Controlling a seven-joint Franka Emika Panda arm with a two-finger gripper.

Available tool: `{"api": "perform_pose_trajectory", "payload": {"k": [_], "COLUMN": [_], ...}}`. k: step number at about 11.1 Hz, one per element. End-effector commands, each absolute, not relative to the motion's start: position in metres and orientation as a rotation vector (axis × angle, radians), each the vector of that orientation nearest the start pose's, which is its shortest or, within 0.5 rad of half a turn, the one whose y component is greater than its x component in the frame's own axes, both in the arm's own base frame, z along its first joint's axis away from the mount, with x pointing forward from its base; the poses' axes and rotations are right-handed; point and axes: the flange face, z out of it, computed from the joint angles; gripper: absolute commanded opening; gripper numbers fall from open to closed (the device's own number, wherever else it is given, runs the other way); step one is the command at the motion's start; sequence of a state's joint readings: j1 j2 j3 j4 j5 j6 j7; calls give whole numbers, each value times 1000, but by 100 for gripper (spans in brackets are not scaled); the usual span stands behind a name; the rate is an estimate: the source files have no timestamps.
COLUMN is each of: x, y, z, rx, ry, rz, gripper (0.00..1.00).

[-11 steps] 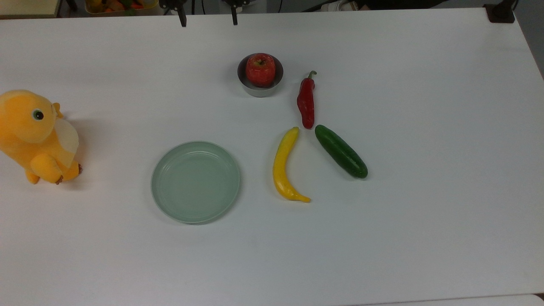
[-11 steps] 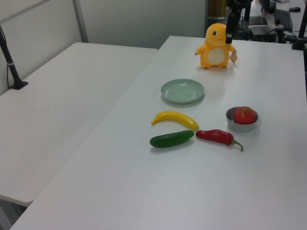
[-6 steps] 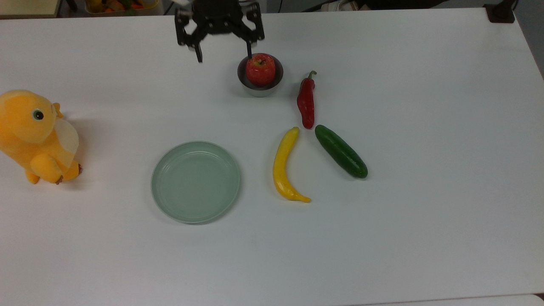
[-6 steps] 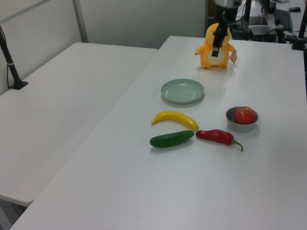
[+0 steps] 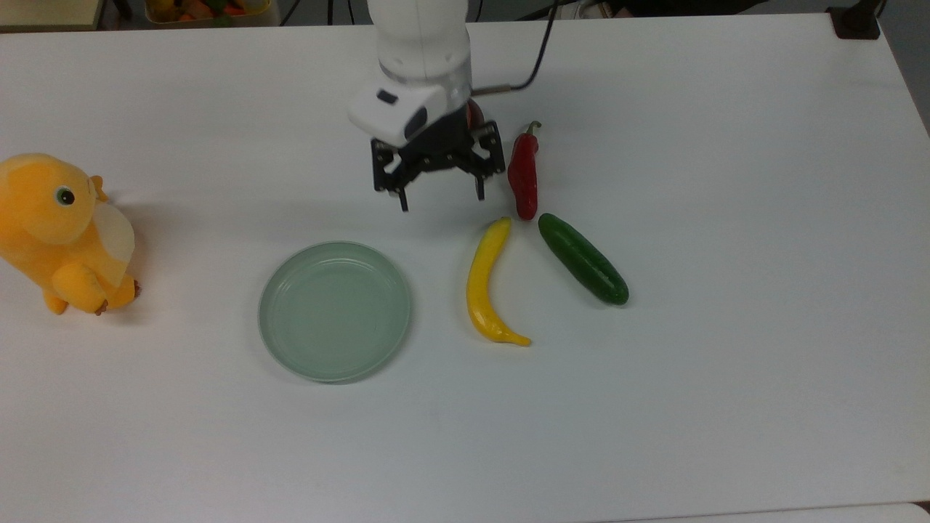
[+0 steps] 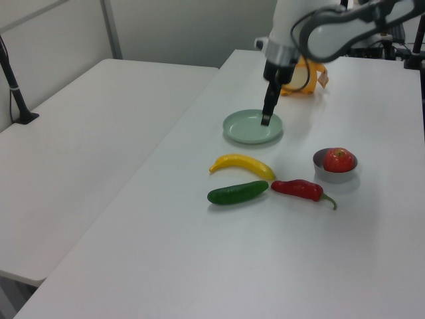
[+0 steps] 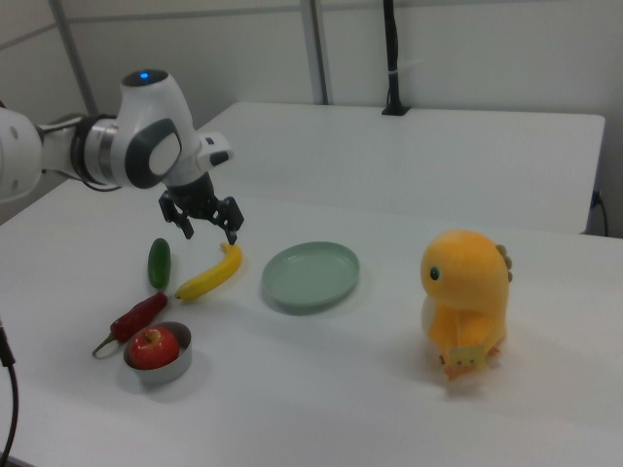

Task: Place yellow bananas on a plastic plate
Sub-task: 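Move the open gripper over the yellow banana and lower it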

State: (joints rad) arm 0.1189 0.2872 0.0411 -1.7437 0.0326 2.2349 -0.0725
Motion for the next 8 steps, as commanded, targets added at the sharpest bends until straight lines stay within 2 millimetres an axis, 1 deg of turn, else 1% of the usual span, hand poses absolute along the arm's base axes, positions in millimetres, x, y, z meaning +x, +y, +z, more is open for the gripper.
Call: {"api": "perform_pose_trajectory", "payload": {"k": [1,2,4,5,6,8], "x": [669,672,677,682,683,684], "y": [121,134,146,152,153,153], "z": [386,370,337,325,317,311], "rx": [-3061,-3068,-3089,-3088,-3090,-3091], "ry": [-229,-235,-192,-151,-129,-130], "rz": [-341,-362,-393,-431,-428,-421], "gripper": [100,100,100,100,100,100]}}
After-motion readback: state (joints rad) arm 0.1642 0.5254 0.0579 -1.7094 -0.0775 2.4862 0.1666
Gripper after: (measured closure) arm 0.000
